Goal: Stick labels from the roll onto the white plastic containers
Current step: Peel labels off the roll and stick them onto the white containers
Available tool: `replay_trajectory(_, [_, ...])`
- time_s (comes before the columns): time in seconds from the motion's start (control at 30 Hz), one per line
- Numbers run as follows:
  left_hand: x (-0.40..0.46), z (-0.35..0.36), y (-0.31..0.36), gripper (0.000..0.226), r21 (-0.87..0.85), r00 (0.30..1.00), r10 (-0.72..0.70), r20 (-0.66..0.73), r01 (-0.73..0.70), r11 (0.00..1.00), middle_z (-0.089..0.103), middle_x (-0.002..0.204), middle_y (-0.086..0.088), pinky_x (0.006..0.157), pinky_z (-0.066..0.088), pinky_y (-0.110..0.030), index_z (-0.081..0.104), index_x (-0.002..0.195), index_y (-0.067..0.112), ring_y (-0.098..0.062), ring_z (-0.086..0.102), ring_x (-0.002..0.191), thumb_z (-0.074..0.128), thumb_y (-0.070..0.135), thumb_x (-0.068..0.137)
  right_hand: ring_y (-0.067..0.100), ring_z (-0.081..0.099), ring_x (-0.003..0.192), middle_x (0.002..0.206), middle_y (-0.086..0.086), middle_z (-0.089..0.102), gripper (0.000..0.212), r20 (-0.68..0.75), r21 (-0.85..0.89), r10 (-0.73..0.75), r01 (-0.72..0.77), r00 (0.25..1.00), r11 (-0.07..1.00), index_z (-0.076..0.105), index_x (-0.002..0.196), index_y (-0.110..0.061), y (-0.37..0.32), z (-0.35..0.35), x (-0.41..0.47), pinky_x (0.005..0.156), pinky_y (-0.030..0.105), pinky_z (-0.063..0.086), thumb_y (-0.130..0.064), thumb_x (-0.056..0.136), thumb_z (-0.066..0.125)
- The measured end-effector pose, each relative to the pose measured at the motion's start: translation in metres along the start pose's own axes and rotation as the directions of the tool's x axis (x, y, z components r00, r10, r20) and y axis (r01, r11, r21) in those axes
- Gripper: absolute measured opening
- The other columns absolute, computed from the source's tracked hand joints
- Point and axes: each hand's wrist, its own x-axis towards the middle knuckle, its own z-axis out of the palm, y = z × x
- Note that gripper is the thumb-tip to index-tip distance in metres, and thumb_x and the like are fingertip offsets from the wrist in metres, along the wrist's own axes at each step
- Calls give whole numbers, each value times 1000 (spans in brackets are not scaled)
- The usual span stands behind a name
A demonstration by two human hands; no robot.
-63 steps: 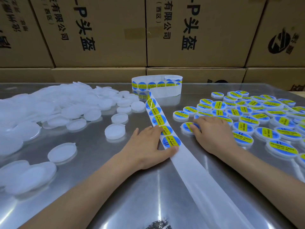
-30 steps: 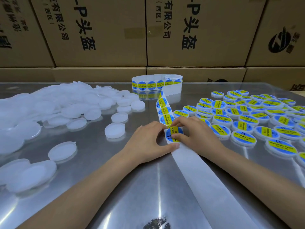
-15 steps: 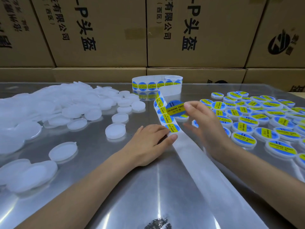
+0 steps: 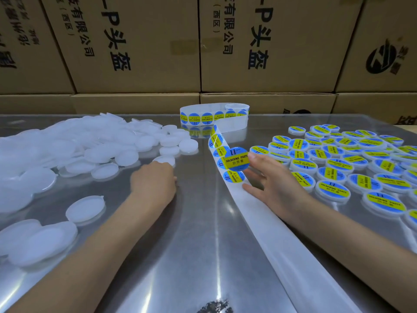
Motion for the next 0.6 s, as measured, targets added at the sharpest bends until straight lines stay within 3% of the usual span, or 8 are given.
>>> replay_trajectory(0.13, [-4,4,12,18,-296,993,111,-37,-117,948,57,107,-6,71,38,-31,50,87,14,-31,54,104,50,31,95,14,53,119,119,3,64,7,-6,-1,15,-15,1000,1000,65,92,-24,1,-2,2,94,37,47,-28,85,64])
replay_trajectory(0.23, [-11,7,24,38,-521,975,208,-77,-217,825,55,131,0,96,41,-33,56,124,16,-23,47,124,57,35,91,15,54,114,106,4,63,3,14,-21,15,-15,1000,1000,67,84,-24,2,-3,4,90,34,48,-26,84,65])
replay_trajectory(0.3, [-13,9,29,42,-630,970,225,-97,-235,741,53,136,2,102,34,-30,55,130,18,-18,44,128,55,35,92,14,54,114,105,4,64,4,23,-21,15,-15,1000,1000,68,83,-23,2,-3,4,88,33,48,-27,81,68])
replay_trajectory(0.37, [-16,9,32,22,-725,966,213,-150,-254,640,64,107,-3,87,39,-30,63,100,16,-19,54,103,50,33,95,14,55,118,111,4,68,15,35,-18,12,-11,999,1000,69,85,-23,2,-3,4,86,32,49,-32,73,71])
replay_trajectory(0.4, [-16,8,33,23,-753,963,194,-187,-267,602,60,90,-5,77,38,-30,58,87,16,-18,51,88,46,32,97,14,54,120,115,4,68,23,41,-17,9,-9,999,1000,69,88,-23,2,-3,3,86,32,49,-34,68,72])
replay_trajectory(0.47, [-15,4,32,31,-809,968,123,-219,-251,531,57,78,-11,69,37,-31,59,80,9,-18,46,76,45,30,98,13,54,121,118,4,67,33,44,-21,7,-6,999,1000,69,93,-22,2,-3,3,86,31,48,-37,63,72])
replay_trajectory(0.53, [-13,-3,32,33,-932,990,33,-140,-143,334,60,77,-11,71,43,-31,66,81,7,-19,51,75,48,31,97,10,55,119,115,1,69,32,54,-29,6,-4,999,1000,71,93,-21,2,-3,2,87,30,48,-36,65,72])
replay_trajectory(0.6, [-14,-9,36,29,-997,994,74,79,79,7,67,85,-7,75,53,-31,68,84,12,-18,62,77,51,33,96,7,56,117,109,-4,71,31,70,-44,6,-2,998,999,74,86,-20,2,-2,1,87,28,47,-38,60,73])
